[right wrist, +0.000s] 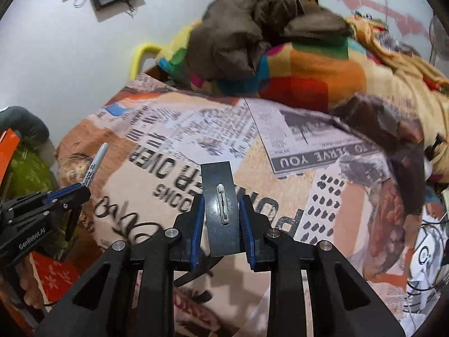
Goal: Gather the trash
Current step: 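Carry the Sharpie and black card down to the white cup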
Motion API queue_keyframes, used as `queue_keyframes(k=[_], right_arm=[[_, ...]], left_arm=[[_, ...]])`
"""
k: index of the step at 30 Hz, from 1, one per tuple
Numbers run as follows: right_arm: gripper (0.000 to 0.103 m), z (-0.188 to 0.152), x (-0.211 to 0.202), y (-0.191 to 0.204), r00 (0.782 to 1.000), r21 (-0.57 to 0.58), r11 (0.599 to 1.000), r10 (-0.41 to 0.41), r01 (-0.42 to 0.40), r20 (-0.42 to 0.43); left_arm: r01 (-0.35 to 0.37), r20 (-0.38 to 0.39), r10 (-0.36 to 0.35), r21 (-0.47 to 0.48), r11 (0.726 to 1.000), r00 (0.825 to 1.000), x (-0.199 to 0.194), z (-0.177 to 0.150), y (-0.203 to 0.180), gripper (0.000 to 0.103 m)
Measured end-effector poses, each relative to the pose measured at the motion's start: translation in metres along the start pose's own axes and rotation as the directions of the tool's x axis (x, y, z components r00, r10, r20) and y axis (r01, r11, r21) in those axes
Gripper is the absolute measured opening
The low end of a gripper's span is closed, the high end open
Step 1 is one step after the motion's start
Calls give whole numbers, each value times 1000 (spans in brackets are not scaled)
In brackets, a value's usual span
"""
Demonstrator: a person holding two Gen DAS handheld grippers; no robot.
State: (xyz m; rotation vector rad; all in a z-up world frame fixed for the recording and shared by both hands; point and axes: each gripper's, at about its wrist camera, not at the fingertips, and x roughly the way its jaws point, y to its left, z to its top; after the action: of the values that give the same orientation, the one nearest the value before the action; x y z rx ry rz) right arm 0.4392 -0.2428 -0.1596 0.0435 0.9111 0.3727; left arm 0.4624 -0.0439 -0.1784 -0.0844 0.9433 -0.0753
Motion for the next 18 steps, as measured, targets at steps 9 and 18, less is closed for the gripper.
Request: queue_keyframes(k=[9,18], right_arm=[[23,-9,-53,66,995,-92,993,78,-72,64],[23,-30,-77,148,983,-217,963,174,-156,65]], left_arm=[[-34,95,35,-19,999,995,-84,-23,33,10],[-66,162,79,-85,994,984,-153,-60,84,10]])
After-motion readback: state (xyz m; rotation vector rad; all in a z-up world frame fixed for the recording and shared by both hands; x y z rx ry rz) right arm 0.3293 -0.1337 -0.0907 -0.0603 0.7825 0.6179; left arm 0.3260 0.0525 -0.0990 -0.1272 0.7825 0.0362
